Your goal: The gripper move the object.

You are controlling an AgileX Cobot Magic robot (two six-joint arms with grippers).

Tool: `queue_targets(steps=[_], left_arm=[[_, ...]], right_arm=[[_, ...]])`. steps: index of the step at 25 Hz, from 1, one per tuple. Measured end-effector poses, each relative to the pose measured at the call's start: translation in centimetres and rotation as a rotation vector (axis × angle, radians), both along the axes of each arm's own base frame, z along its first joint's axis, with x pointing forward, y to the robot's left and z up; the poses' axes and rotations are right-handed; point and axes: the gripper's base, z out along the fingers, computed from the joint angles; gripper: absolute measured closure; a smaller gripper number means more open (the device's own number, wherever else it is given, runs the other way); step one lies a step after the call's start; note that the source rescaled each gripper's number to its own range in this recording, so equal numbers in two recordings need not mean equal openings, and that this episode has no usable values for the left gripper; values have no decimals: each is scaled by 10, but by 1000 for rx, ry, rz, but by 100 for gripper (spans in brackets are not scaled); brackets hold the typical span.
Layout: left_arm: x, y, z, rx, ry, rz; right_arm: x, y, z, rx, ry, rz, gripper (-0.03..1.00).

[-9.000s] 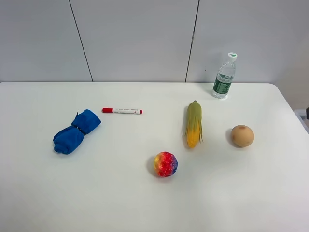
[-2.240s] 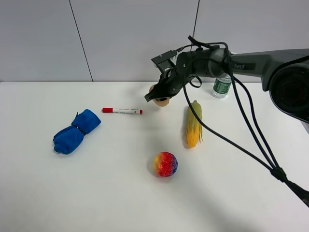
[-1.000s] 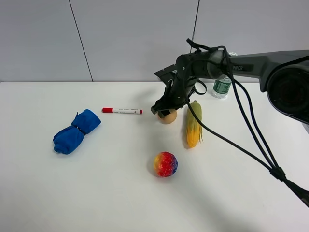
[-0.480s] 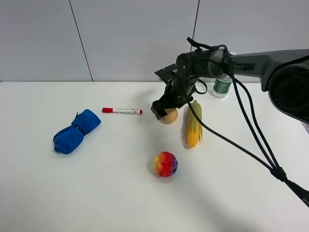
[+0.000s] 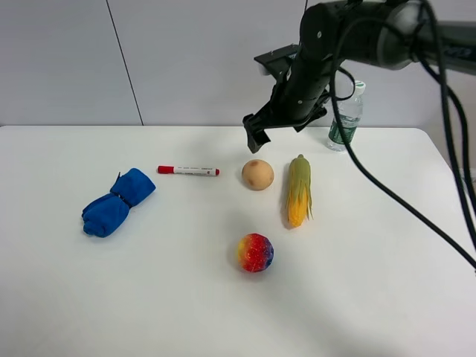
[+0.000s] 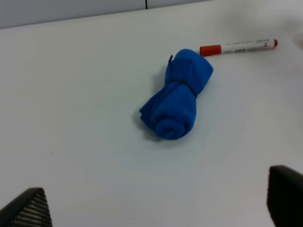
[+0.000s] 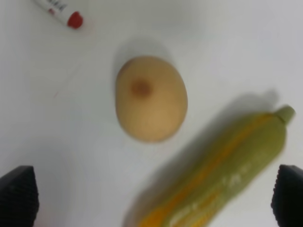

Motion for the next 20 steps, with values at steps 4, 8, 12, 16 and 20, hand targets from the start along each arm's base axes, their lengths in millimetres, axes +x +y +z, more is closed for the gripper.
queue_targets(steps=[4, 8, 12, 16, 20], left_arm=[[0, 0, 0, 0, 0, 0], [0, 0, 0, 0, 0, 0], [0, 0, 0, 0, 0, 0], [0, 0, 0, 0, 0, 0], [0, 0, 0, 0, 0, 0]], right_arm=[[-21, -11, 37, -8, 7, 15, -3], [-40, -20, 64, -13, 10, 29, -3], [-52, -27, 79, -17, 9, 35, -3], [-51, -49, 92, -49, -35, -4, -3], [-45, -99, 111, -101, -108, -130, -3]])
